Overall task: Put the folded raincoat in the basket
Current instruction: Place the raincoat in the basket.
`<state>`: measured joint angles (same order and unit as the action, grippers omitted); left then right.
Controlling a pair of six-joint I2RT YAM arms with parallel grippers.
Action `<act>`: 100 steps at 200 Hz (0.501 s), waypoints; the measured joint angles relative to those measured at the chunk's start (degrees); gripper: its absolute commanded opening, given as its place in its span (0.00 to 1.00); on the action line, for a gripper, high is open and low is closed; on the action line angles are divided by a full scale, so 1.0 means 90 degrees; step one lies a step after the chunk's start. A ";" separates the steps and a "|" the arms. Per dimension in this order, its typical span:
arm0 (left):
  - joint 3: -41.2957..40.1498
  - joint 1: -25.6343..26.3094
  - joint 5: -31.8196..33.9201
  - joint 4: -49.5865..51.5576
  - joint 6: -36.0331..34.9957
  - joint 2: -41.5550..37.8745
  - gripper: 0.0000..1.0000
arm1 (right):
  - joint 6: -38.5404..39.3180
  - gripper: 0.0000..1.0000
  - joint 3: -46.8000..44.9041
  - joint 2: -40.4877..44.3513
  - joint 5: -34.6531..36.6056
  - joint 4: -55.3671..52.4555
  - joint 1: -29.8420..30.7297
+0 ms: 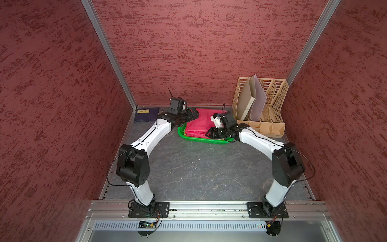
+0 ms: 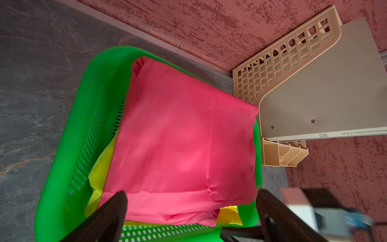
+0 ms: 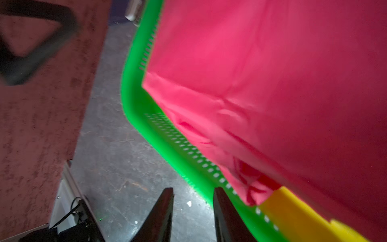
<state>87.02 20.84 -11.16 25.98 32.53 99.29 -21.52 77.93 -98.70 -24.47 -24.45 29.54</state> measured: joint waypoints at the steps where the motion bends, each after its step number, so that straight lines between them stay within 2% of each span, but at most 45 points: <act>1: 0.0007 0.0002 0.0002 0.0002 0.0000 0.0000 1.00 | 0.0002 0.43 0.0012 0.0027 -0.0005 -0.0022 0.0000; 15: 0.0165 0.0053 0.0041 0.0007 0.0000 0.0000 1.00 | 0.0024 0.47 0.0301 0.0440 -0.0109 -0.0262 0.0000; 47: 0.0355 0.0126 0.0102 -0.0369 0.0095 0.0007 1.00 | 0.0005 0.45 0.0984 0.0741 -0.0100 -0.0345 -0.0068; 66: 0.0355 0.0148 0.0119 -0.0828 0.0267 0.0160 1.00 | -0.0270 0.43 0.1141 0.0350 -0.0095 -0.0104 -0.0301; 100: 0.0403 0.0151 0.0124 -0.1508 0.0542 0.0954 1.00 | -0.0942 0.42 0.1049 -0.1069 -0.0090 0.0726 -0.0767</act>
<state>90.65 22.20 -10.04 12.40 37.41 107.87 -30.00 87.37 -108.31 -25.28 -17.91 22.63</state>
